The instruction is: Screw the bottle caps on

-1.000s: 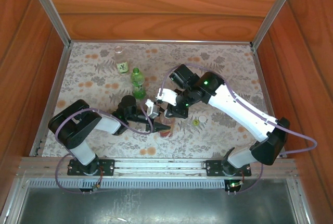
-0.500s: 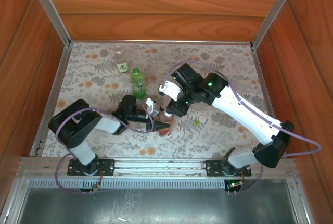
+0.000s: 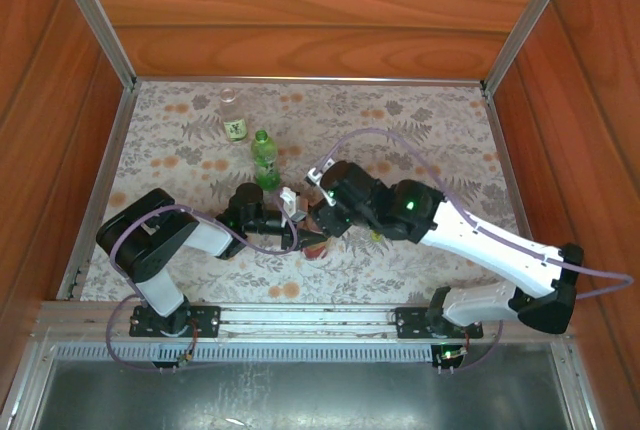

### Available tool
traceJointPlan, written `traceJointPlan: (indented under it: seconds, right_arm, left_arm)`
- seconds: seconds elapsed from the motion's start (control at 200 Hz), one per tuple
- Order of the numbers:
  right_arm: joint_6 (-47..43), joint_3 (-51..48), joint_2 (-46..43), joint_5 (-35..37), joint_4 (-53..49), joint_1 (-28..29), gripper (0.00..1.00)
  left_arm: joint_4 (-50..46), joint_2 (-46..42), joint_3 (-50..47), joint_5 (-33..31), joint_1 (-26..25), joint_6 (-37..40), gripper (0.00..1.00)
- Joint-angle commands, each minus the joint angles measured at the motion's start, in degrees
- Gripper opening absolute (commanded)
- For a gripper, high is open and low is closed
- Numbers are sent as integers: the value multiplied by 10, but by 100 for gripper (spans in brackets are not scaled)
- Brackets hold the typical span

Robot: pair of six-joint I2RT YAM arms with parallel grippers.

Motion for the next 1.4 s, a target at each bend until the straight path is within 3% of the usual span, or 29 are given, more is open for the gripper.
traceJointPlan:
  seconds: [0.0, 0.14, 0.275, 0.575, 1.169, 1.394]
  right_arm:
    - [51, -22, 0, 123, 25, 28, 74]
    - [78, -45, 4, 135, 24, 41, 73]
    - [94, -68, 1, 103, 36, 39, 64]
    - [110, -72, 13, 72, 35, 39, 60]
    - [112, -69, 34, 61, 25, 29, 33]
    - [107, -63, 36, 58, 19, 24, 32]
  left_arm:
    - [1, 6, -1, -1, 5, -5, 59]
    - [0, 6, -1, -1, 6, -4, 59]
    - [0, 6, 0, 0, 7, -6, 59]
    - [-1, 5, -1, 1, 6, -5, 59]
    - [-2, 5, 1, 5, 7, -4, 59]
    - [-2, 3, 0, 5, 6, -4, 59]
